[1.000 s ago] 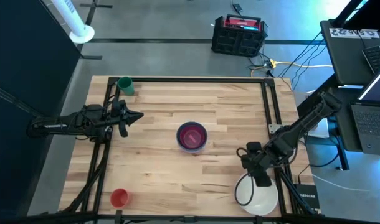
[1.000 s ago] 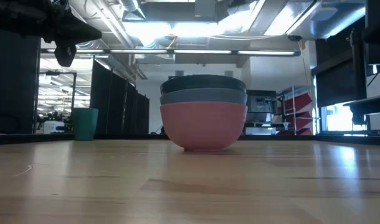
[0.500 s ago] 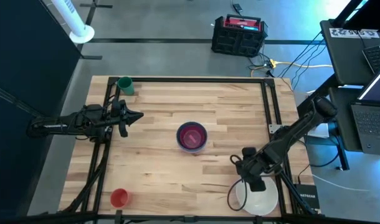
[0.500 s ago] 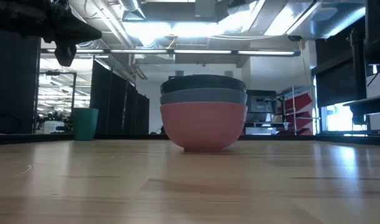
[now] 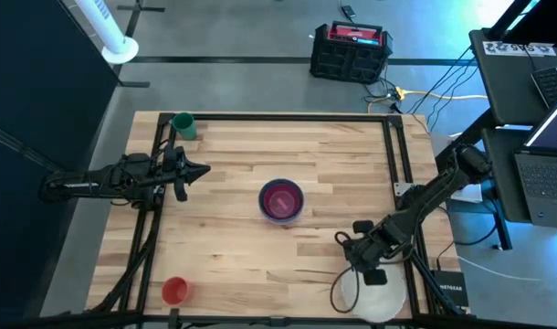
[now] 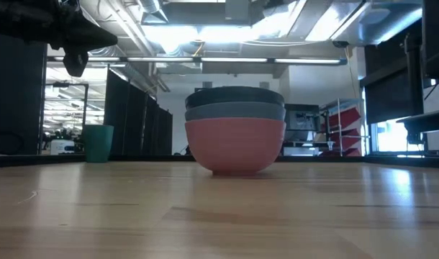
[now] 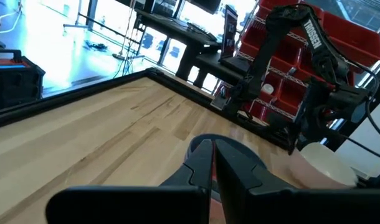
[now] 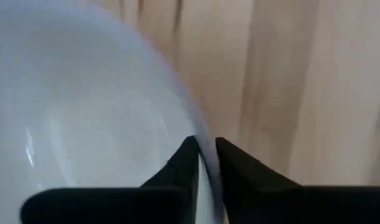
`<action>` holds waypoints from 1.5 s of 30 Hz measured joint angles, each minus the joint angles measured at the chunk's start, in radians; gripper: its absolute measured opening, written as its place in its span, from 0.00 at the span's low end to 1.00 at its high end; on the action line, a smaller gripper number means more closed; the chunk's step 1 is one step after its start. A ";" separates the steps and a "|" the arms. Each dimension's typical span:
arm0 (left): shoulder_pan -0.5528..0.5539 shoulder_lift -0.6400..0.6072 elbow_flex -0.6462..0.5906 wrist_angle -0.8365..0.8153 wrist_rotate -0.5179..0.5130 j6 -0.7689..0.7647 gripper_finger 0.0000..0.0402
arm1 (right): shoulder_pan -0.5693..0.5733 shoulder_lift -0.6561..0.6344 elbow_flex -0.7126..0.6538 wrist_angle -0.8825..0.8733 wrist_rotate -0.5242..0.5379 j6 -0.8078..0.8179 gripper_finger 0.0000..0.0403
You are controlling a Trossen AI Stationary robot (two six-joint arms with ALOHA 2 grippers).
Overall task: Nest bowls inside each other
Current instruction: Move the white bowl to the right of the stacked bowls
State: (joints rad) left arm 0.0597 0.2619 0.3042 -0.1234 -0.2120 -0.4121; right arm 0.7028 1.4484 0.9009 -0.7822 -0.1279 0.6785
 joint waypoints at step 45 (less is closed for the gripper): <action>0.000 0.000 0.000 0.057 0.018 0.022 0.00 | -0.692 -0.002 0.002 -0.088 0.081 -0.440 0.06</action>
State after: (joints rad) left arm 0.0597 0.2619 0.3042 -0.0666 -0.1940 -0.3897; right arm 0.0112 1.4467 0.9028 -0.8706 -0.0469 0.2389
